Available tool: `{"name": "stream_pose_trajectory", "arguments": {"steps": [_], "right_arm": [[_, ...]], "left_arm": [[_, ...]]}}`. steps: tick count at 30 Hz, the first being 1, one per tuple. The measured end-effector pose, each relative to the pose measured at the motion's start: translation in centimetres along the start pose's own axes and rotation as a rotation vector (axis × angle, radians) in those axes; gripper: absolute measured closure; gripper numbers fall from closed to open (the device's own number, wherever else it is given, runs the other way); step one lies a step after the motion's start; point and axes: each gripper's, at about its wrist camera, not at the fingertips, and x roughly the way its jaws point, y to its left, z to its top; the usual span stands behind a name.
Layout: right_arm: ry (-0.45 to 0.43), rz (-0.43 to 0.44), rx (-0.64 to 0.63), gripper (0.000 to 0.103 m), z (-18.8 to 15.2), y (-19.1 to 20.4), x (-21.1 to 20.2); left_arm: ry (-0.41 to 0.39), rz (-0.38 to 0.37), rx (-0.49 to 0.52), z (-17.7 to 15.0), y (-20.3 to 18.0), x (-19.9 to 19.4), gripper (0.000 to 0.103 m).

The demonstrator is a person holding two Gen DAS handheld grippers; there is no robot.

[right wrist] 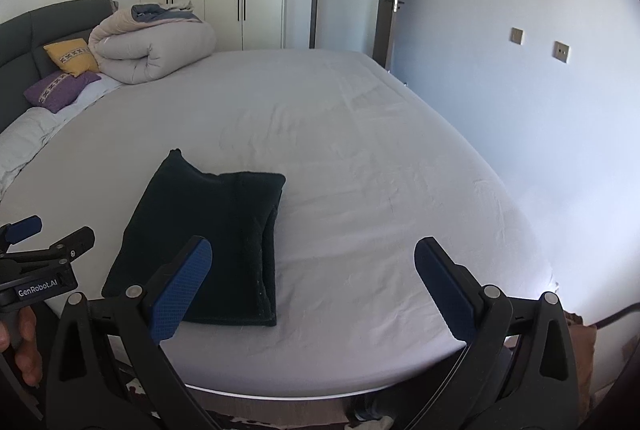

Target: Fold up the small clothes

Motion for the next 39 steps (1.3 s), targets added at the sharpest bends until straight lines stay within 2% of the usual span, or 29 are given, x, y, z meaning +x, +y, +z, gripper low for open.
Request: {"name": "stream_pose_trajectory", "arguments": {"steps": [17, 39], "right_arm": [[0.094, 0.020, 0.004, 0.000, -1.5, 1.4, 3.8], [0.121, 0.014, 0.015, 0.000, -1.6, 4.9, 7.4]], "left_arm": [[0.023, 0.023, -0.003, -0.5, 0.7, 0.9, 0.000], [0.036, 0.029, 0.004, -1.1, 0.5, 1.5, 0.000]]}}
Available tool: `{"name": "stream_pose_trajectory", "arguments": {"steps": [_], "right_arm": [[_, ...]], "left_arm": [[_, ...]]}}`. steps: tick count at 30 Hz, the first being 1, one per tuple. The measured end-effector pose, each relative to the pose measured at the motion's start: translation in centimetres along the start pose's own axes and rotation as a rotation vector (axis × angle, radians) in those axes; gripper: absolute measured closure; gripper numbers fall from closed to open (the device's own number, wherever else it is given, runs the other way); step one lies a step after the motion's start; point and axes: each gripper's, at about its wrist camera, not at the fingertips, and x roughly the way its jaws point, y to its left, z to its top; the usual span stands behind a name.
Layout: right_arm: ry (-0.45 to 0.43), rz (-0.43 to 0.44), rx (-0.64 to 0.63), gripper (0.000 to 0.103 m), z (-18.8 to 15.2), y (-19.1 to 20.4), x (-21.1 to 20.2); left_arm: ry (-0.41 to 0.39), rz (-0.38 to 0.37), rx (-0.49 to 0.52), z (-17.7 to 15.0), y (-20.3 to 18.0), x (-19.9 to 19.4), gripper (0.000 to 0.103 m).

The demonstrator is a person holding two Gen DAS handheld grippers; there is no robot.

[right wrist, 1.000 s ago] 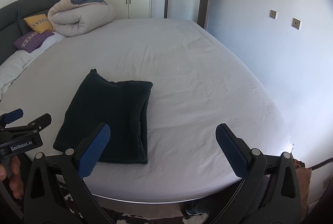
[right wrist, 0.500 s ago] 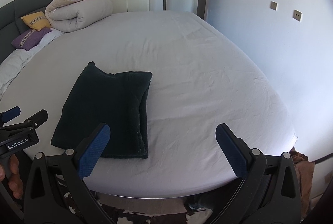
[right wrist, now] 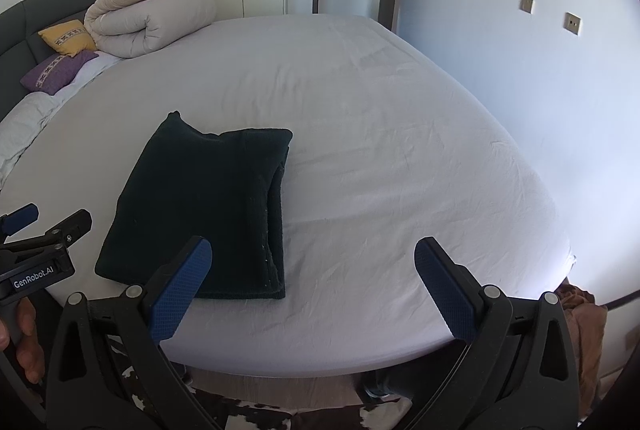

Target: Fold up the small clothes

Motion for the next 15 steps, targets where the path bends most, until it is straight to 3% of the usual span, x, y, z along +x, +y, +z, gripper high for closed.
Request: {"name": "stream_pose_trajectory", "arguments": {"steps": [15], "right_arm": [[0.007, -0.005, 0.012, 0.000, -0.13, 0.91, 0.85]], "left_arm": [[0.006, 0.003, 0.002, -0.45, -0.08, 0.21, 0.000]]}}
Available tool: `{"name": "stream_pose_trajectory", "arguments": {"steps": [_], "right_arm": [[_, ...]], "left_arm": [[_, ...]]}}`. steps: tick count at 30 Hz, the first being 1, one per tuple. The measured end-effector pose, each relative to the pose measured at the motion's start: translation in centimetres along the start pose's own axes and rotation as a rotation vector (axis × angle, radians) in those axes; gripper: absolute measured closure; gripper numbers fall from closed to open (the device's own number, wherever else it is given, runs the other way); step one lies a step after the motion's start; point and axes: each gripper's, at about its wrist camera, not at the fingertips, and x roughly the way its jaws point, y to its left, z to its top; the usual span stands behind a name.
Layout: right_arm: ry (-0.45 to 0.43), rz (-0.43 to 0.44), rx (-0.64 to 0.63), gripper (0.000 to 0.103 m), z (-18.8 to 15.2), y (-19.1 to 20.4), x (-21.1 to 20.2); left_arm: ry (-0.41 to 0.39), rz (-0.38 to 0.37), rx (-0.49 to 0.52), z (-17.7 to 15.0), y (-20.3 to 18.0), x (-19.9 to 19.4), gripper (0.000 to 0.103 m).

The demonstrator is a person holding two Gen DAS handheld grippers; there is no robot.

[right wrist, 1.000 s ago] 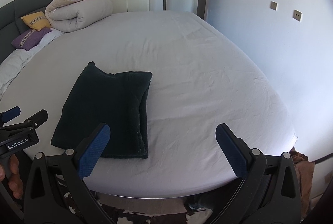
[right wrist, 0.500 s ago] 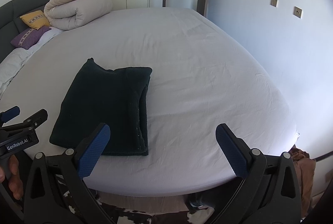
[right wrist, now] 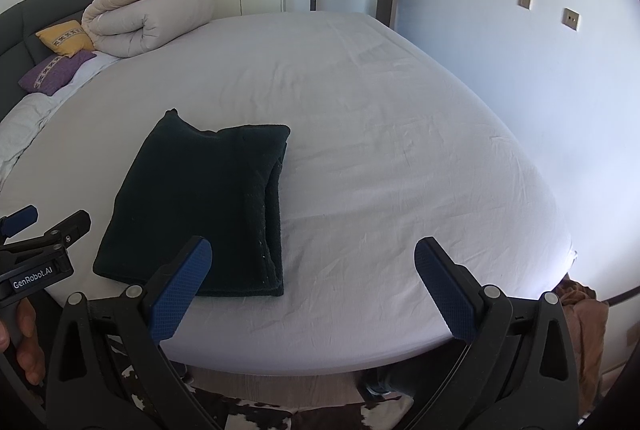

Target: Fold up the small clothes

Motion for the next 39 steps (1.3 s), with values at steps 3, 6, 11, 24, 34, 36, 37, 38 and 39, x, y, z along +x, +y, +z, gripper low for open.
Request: {"name": "stream_pose_trajectory", "arguments": {"steps": [3, 6, 11, 24, 34, 36, 37, 38, 39], "right_arm": [[0.001, -0.002, 0.003, 0.000, -0.07, 0.11, 0.06], [0.002, -0.003, 0.004, 0.000, -0.10, 0.17, 0.14], [0.009, -0.002, 0.006, 0.000, -0.16, 0.32, 0.32], [0.013, -0.001, 0.008, 0.000, -0.44, 0.48, 0.49], [0.018, 0.001, 0.007, 0.000, -0.50, 0.64, 0.67], [0.018, 0.002, 0.007, 0.000, -0.51, 0.65, 0.68], [0.019, 0.003, 0.007, 0.000, -0.53, 0.69, 0.69], [0.019, 0.004, 0.006, 0.000, -0.50, 0.65, 0.76], [0.020, 0.003, 0.006, 0.000, -0.51, 0.66, 0.77]], "left_arm": [[0.000, 0.001, 0.000, -0.01, -0.04, -0.02, 0.000], [0.002, 0.000, 0.001, -0.09, -0.03, 0.00, 0.000], [0.007, -0.002, 0.006, -0.15, 0.11, 0.26, 0.000], [0.012, -0.006, 0.007, -0.24, 0.37, 0.39, 0.000], [0.013, -0.005, 0.008, -0.19, 0.39, 0.41, 0.000], [0.016, -0.007, 0.006, -0.18, 0.43, 0.47, 0.000], [0.017, -0.007, 0.005, -0.23, 0.49, 0.49, 0.000], [0.019, -0.005, 0.004, -0.26, 0.59, 0.52, 0.000], [0.021, -0.006, 0.003, -0.32, 0.66, 0.53, 0.000]]}}
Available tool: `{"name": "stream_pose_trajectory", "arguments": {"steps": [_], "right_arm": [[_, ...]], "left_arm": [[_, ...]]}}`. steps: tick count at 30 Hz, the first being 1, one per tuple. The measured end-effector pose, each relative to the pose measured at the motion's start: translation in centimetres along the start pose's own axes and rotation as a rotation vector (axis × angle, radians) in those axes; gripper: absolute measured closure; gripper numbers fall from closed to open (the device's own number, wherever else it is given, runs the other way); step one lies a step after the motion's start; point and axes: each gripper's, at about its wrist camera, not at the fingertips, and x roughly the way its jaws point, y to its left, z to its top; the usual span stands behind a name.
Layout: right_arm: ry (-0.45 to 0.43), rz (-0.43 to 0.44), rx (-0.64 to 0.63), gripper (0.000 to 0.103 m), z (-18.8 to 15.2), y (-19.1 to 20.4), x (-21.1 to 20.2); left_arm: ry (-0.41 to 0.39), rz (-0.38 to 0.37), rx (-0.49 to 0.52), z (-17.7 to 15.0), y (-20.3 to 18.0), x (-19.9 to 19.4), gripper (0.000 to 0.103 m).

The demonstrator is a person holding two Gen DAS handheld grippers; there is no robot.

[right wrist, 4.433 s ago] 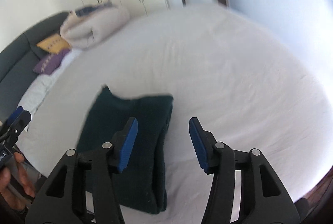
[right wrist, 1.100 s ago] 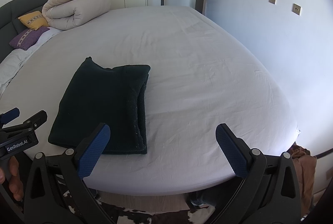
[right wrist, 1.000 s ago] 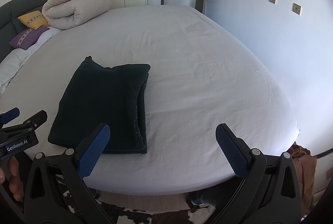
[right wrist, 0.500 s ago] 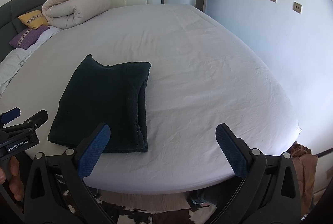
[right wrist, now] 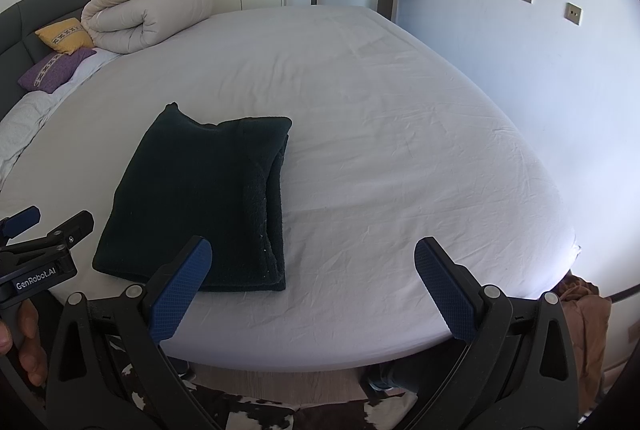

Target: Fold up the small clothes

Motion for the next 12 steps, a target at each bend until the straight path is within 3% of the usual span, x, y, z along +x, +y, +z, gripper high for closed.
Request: {"name": "stream_pose_trajectory", "arguments": {"steps": [12], "right_arm": [[0.008, 0.006, -0.007, 0.000, 0.08, 0.05, 0.48]], "left_arm": [[-0.007, 0.006, 0.013, 0.26, 0.62, -0.01, 0.000]]}}
